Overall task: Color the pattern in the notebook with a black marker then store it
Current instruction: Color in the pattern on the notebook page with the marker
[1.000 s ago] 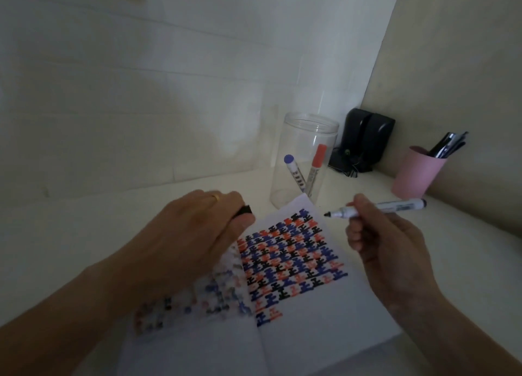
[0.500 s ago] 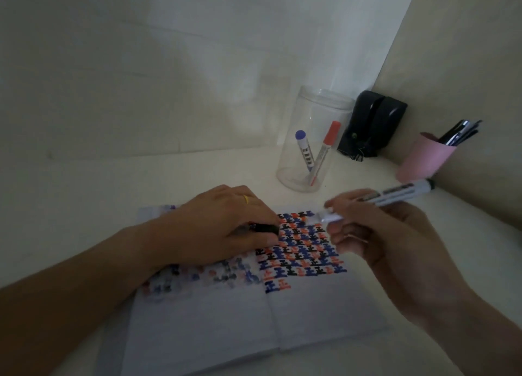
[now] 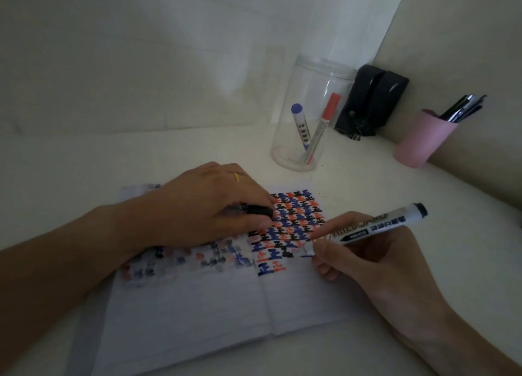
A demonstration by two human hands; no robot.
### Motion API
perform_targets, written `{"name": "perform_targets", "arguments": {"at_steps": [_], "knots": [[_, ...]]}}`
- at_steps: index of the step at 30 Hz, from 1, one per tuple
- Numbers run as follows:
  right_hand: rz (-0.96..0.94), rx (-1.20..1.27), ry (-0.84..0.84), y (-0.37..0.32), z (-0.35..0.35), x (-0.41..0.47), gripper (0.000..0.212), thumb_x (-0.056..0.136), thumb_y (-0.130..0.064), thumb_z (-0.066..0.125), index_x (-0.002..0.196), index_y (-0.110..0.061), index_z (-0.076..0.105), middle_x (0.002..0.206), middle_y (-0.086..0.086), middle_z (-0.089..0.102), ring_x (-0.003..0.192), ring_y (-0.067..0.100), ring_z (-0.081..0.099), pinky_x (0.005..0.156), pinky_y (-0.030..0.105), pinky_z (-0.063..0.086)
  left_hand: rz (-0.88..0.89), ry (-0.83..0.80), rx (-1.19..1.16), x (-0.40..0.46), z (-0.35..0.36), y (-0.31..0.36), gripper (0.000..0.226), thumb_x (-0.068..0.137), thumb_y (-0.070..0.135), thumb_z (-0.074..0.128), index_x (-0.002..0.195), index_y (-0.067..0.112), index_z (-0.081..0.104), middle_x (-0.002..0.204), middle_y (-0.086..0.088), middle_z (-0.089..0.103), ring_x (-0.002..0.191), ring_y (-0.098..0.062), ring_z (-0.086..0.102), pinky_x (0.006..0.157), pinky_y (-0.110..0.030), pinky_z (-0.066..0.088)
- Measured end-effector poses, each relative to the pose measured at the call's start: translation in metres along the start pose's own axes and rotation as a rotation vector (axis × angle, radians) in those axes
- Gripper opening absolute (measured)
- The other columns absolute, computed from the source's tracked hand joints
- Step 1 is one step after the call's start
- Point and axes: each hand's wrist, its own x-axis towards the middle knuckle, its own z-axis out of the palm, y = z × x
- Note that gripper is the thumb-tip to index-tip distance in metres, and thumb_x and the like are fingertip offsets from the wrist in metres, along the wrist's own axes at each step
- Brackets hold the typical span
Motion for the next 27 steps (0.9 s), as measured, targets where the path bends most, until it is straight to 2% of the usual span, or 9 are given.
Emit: {"name": "perform_targets", "arguments": {"at_steps": [4, 7, 10, 16, 21, 24, 27], "knots": [[-0.011, -0.028, -0.015, -0.0001, -0.0013, -0.0018, 0.015, 0.068, -0.016, 0.080, 0.079, -0.007, 0.078, 0.068, 0.017, 0.075, 0.057, 0.026, 0.070, 0.055, 0.028, 0.058, -0.008, -0.001, 0.001, 0.0004, 0.0007, 0.0000, 0.040, 0.095, 0.063, 0.045, 0.120, 0.042, 0.068, 0.126, 0.027, 0.067, 0.116, 0.006, 0.055, 0.099, -0.034, 0.047], [-0.016, -0.086, -0.025, -0.0006, -0.0006, -0.0033, 0.008, 0.072, -0.012, 0.081, 0.079, -0.011, 0.079, 0.071, 0.014, 0.077, 0.061, 0.028, 0.072, 0.057, 0.031, 0.060, -0.007, -0.007, -0.004, 0.0003, -0.0004, 0.0014, 0.041, 0.094, 0.064, 0.044, 0.119, 0.041, 0.069, 0.126, 0.026, 0.067, 0.116, 0.006, 0.055, 0.099, -0.033, 0.046], [-0.030, -0.151, -0.022, 0.0016, -0.0007, -0.0029, 0.008, 0.075, -0.008, 0.081, 0.077, -0.015, 0.079, 0.071, 0.008, 0.077, 0.062, 0.023, 0.073, 0.058, 0.030, 0.060, -0.013, -0.008, 0.001, 0.0005, -0.0007, 0.0019, 0.044, 0.094, 0.065, 0.043, 0.120, 0.041, 0.069, 0.127, 0.026, 0.066, 0.116, 0.006, 0.054, 0.100, -0.033, 0.046], [-0.032, -0.081, -0.011, 0.0023, -0.0027, -0.0020, 0.009, 0.076, -0.001, 0.079, 0.078, -0.009, 0.078, 0.068, 0.015, 0.075, 0.058, 0.026, 0.071, 0.056, 0.028, 0.059, -0.016, -0.012, -0.011, 0.0004, -0.0007, 0.0014, 0.042, 0.094, 0.064, 0.044, 0.120, 0.042, 0.069, 0.127, 0.027, 0.066, 0.117, 0.006, 0.055, 0.100, -0.034, 0.046], [-0.041, -0.112, -0.011, 0.0023, -0.0022, -0.0028, 0.009, 0.074, -0.004, 0.080, 0.076, -0.012, 0.078, 0.069, 0.014, 0.074, 0.060, 0.037, 0.068, 0.056, 0.045, 0.058, -0.010, -0.015, 0.008, 0.0002, -0.0007, 0.0008, 0.041, 0.095, 0.064, 0.045, 0.121, 0.042, 0.068, 0.127, 0.027, 0.066, 0.118, 0.007, 0.054, 0.100, -0.031, 0.045], [-0.056, -0.078, -0.002, 0.0021, -0.0034, -0.0024, 0.008, 0.075, -0.001, 0.078, 0.075, -0.009, 0.077, 0.068, 0.016, 0.074, 0.057, 0.029, 0.069, 0.055, 0.035, 0.059, -0.019, -0.015, 0.008, -0.0003, -0.0008, 0.0008, 0.043, 0.094, 0.066, 0.043, 0.120, 0.043, 0.068, 0.127, 0.029, 0.065, 0.119, 0.007, 0.053, 0.100, -0.033, 0.045], [-0.051, -0.094, -0.018, 0.0041, -0.0036, -0.0015, 0.010, 0.076, 0.000, 0.078, 0.075, -0.009, 0.077, 0.067, 0.015, 0.074, 0.057, 0.028, 0.069, 0.056, 0.033, 0.059, -0.016, -0.015, 0.003, -0.0002, -0.0003, 0.0003, 0.043, 0.094, 0.066, 0.044, 0.120, 0.043, 0.068, 0.127, 0.028, 0.065, 0.119, 0.006, 0.054, 0.100, -0.034, 0.046]]}}
